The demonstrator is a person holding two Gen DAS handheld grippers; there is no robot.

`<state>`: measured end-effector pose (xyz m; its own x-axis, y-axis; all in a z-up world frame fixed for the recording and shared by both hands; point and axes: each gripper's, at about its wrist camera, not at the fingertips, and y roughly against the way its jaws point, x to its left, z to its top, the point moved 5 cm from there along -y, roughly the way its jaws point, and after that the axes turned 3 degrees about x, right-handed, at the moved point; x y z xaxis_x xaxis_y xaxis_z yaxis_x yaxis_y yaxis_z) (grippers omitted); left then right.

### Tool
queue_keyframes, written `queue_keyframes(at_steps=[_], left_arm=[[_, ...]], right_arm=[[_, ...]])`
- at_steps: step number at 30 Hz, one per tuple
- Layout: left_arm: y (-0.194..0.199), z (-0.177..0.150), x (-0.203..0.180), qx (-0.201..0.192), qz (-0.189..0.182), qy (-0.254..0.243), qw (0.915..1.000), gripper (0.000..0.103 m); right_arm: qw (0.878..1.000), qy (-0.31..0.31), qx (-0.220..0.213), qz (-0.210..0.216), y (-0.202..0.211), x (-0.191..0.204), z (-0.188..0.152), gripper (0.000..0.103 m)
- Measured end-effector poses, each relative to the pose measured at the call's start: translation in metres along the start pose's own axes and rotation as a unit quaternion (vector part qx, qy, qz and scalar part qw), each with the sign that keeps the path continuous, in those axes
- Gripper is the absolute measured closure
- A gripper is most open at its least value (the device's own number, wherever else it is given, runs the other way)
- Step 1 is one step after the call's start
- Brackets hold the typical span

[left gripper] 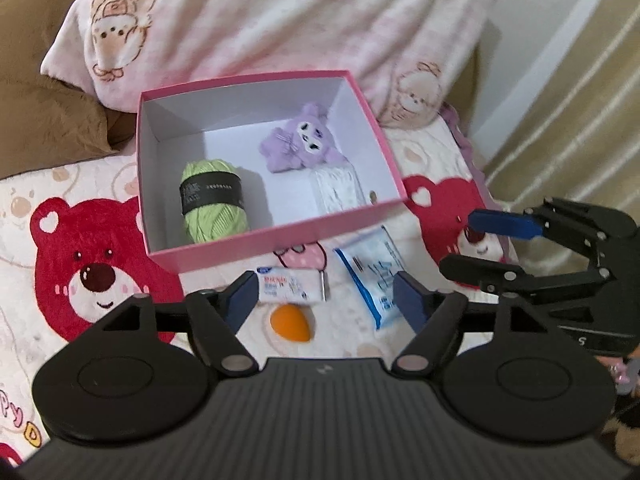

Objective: Organize objects
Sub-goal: 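Raise both grippers out of the box toward the blue wet-wipes pack, then close both grippers on the blue wet-wipes pack edge and lift it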

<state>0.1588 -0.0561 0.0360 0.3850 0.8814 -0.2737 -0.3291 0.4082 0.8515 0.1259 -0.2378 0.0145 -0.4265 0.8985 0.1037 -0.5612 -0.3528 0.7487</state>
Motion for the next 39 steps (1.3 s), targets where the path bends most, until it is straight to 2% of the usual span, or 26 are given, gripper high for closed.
queue_keyframes(at_steps=[7,12,14,16,22,27,30,36,37,39], left_arm=[[-0.014,-0.023,-0.027,0.009,0.001,-0.033,0.9994,0.019],[-0.05,-0.041,-0.045,0.035,-0.01,-0.039,0.9985,0.016],[-0.067,-0.048,-0.05,0.045,-0.005,-0.034,0.9984,0.011],[-0.08,-0.053,-0.054,0.052,0.002,-0.026,0.9983,0.01],[-0.121,-0.064,-0.064,0.061,0.002,-0.015,0.998,0.009],[-0.156,-0.067,-0.068,0.047,-0.004,-0.008,0.9988,0.009],[-0.175,-0.066,-0.071,0.041,-0.008,-0.004,0.9991,0.012],[-0.206,-0.063,-0.069,0.042,0.022,0.01,0.9988,0.017],[-0.21,-0.063,-0.068,0.041,0.023,0.014,0.9988,0.02],[-0.216,-0.062,-0.064,0.036,0.015,0.038,0.9985,0.032]], right_arm=[[1.0,0.027,0.003,0.005,0.008,-0.004,-0.045,0.032],[0.999,0.04,0.0,0.015,0.004,-0.011,-0.078,0.025],[0.999,0.046,-0.002,0.014,-0.002,-0.014,-0.091,0.02],[0.999,0.048,-0.004,0.011,-0.01,-0.019,-0.102,0.018],[1.0,0.026,0.001,0.002,-0.041,-0.038,-0.129,0.015],[1.0,-0.016,-0.011,-0.013,-0.075,-0.052,-0.149,0.015],[0.999,-0.027,-0.028,-0.004,-0.083,-0.055,-0.152,0.015],[0.999,-0.026,-0.024,0.0,-0.113,-0.061,-0.147,0.015],[0.999,-0.028,-0.02,-0.001,-0.118,-0.062,-0.147,0.015],[0.999,-0.043,-0.006,-0.006,-0.129,-0.067,-0.15,0.016]])
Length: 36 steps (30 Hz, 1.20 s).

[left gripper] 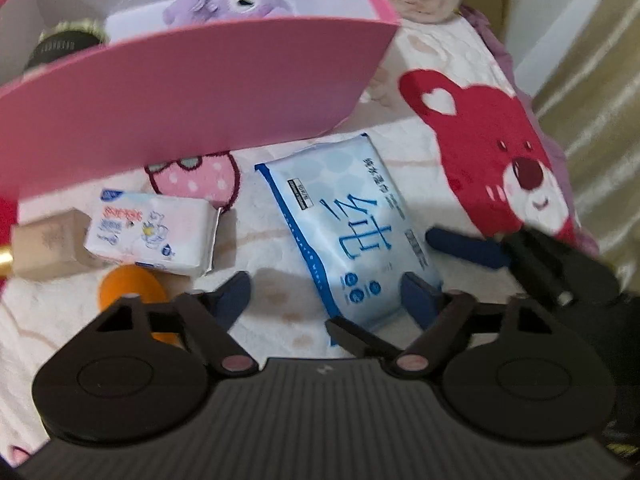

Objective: Organize objects
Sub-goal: 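Close both grippers on the blue wet-wipes pack edge and lift it, then carry the blue wipes pack into the pink box beside the yarn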

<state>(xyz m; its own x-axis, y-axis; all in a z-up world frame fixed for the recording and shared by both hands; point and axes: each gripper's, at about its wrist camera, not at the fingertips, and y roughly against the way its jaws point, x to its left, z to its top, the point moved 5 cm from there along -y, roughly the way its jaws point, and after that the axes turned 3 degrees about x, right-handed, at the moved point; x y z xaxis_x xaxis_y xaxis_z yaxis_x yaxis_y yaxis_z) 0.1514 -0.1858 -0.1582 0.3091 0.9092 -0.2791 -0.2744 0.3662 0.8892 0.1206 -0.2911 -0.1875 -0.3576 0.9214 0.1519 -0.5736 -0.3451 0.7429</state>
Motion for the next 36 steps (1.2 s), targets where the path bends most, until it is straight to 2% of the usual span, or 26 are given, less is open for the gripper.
queue_keyframes(at_steps=[2,3,6,9,11,15,18,21,25,32,36], left_arm=[[-0.005,-0.001,0.002,-0.002,-0.017,0.019,0.9997,0.044],[-0.006,-0.002,0.001,-0.007,-0.023,0.019,0.9995,0.046],[-0.006,-0.005,-0.002,-0.014,-0.048,0.022,0.9985,0.061],[-0.005,-0.012,-0.002,-0.012,-0.069,0.042,0.9966,0.065],[-0.002,-0.021,-0.002,-0.005,-0.079,0.045,0.9959,0.066],[0.005,-0.039,-0.001,0.002,-0.073,0.045,0.9963,0.068],[0.001,-0.043,0.003,-0.009,-0.072,0.045,0.9964,0.066],[-0.002,-0.043,0.003,-0.024,-0.064,0.029,0.9972,0.064],[0.003,-0.047,-0.006,-0.043,-0.057,-0.007,0.9974,0.07],[0.029,-0.048,-0.001,-0.041,-0.097,-0.011,0.9944,0.072],[0.057,-0.046,0.001,-0.047,-0.103,-0.02,0.9934,0.072]], right_arm=[[0.999,-0.028,0.015,-0.004,-0.009,-0.004,-0.007,0.023],[0.999,-0.04,0.01,-0.003,-0.009,-0.005,-0.01,0.026],[0.999,-0.05,-0.001,-0.006,-0.001,0.001,-0.014,0.034],[0.998,-0.055,0.003,-0.013,0.007,0.006,-0.019,0.038],[0.998,-0.064,0.022,-0.01,0.011,0.008,-0.022,0.038],[0.995,-0.081,0.059,0.011,0.018,0.014,-0.032,0.038],[0.996,-0.062,0.061,-0.003,0.016,0.02,-0.036,0.036],[0.998,-0.026,0.059,-0.016,0.009,0.029,-0.041,0.029],[0.998,-0.017,0.05,-0.034,0.007,0.034,-0.041,0.027],[0.997,0.016,0.044,-0.063,0.026,0.055,-0.033,0.027],[0.997,0.023,0.03,-0.065,0.043,0.069,-0.024,0.027]])
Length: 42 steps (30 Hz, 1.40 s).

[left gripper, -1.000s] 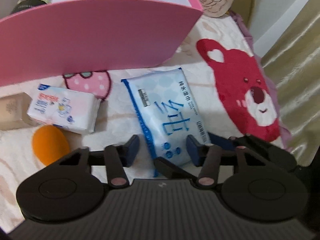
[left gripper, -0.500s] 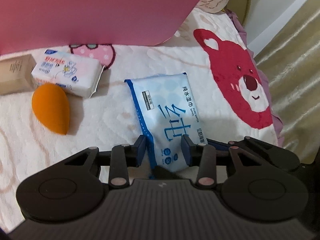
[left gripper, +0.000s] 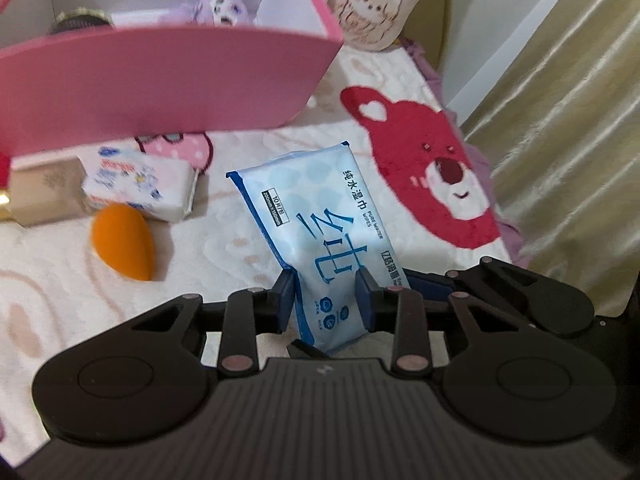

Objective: Organize objects
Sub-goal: 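Carry the blue wipes pack into the pink box beside the yarn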

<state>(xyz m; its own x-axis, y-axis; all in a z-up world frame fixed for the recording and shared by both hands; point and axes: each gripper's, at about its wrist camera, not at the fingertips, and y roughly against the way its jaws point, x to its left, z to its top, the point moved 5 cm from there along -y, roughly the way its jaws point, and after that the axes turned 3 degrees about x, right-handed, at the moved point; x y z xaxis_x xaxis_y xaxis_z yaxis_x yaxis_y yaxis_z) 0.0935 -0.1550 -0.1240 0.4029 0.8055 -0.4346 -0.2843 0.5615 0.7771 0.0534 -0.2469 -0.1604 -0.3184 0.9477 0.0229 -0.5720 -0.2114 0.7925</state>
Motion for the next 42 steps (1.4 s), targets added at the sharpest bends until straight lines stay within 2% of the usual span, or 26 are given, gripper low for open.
queue_keyframes(at_steps=[3,12,18,23,29,32,39,42], left_arm=[[0.021,0.006,-0.002,0.014,-0.017,0.01,0.9997,0.072],[0.081,0.029,-0.002,-0.035,-0.007,-0.008,0.9993,0.072],[0.114,0.065,0.01,-0.063,-0.003,-0.006,0.998,0.072],[0.127,0.099,0.022,-0.076,0.016,-0.033,0.9964,0.072],[0.112,0.155,0.055,-0.056,0.019,-0.02,0.998,0.072],[0.089,0.177,0.071,-0.028,0.031,-0.009,0.9991,0.072],[0.018,0.2,0.109,0.034,0.042,0.02,0.9984,0.072],[-0.003,0.198,0.115,0.035,0.04,0.006,0.9986,0.072]], right_arm=[[1.0,0.0,-0.017,-0.004,0.017,0.009,0.011,0.027],[0.998,0.0,-0.059,0.012,0.05,0.026,0.049,0.03],[0.996,0.018,-0.082,0.014,0.06,0.038,0.091,0.032],[0.996,0.0,-0.08,0.038,0.058,0.037,0.136,0.036],[0.997,-0.013,-0.067,0.043,0.032,0.028,0.186,0.037],[0.997,-0.025,-0.05,0.048,0.004,0.018,0.204,0.039],[0.997,-0.057,-0.001,0.045,-0.073,0.002,0.212,0.04],[0.998,-0.06,0.013,0.031,-0.092,-0.002,0.205,0.041]])
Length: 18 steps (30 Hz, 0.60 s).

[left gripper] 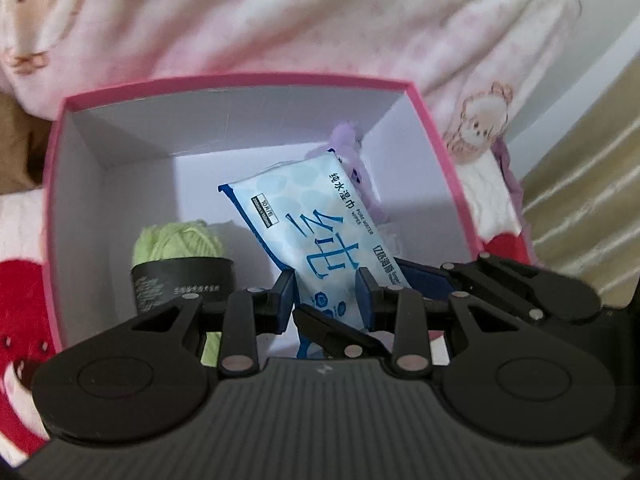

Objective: Organize objects
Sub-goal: 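Carry the blue wipes pack into the pink box beside the yarn, then lower the wipes pack into the box and open both grippers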

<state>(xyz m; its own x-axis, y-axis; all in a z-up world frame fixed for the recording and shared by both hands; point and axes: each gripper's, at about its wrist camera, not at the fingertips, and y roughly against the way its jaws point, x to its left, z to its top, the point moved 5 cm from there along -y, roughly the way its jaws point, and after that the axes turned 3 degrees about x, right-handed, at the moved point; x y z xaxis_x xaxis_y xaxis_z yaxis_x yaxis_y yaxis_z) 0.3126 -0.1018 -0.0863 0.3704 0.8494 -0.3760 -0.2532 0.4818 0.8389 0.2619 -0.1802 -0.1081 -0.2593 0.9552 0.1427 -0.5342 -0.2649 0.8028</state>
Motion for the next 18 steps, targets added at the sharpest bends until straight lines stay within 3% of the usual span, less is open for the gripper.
queue_keyframes(at_steps=[9,13,18], left_arm=[[-0.023,-0.003,0.009,0.031,0.041,-0.003,0.9987,0.072],[-0.019,-0.011,0.011,0.034,0.075,-0.024,0.9963,0.073],[-0.012,-0.015,0.032,0.042,0.087,-0.006,0.9952,0.073]], right_arm=[[0.999,0.003,0.025,0.042,-0.031,-0.01,-0.005,0.042],[0.998,0.028,0.023,0.041,-0.036,0.009,-0.007,0.042],[0.997,0.022,0.032,0.069,-0.048,0.024,-0.001,0.042]])
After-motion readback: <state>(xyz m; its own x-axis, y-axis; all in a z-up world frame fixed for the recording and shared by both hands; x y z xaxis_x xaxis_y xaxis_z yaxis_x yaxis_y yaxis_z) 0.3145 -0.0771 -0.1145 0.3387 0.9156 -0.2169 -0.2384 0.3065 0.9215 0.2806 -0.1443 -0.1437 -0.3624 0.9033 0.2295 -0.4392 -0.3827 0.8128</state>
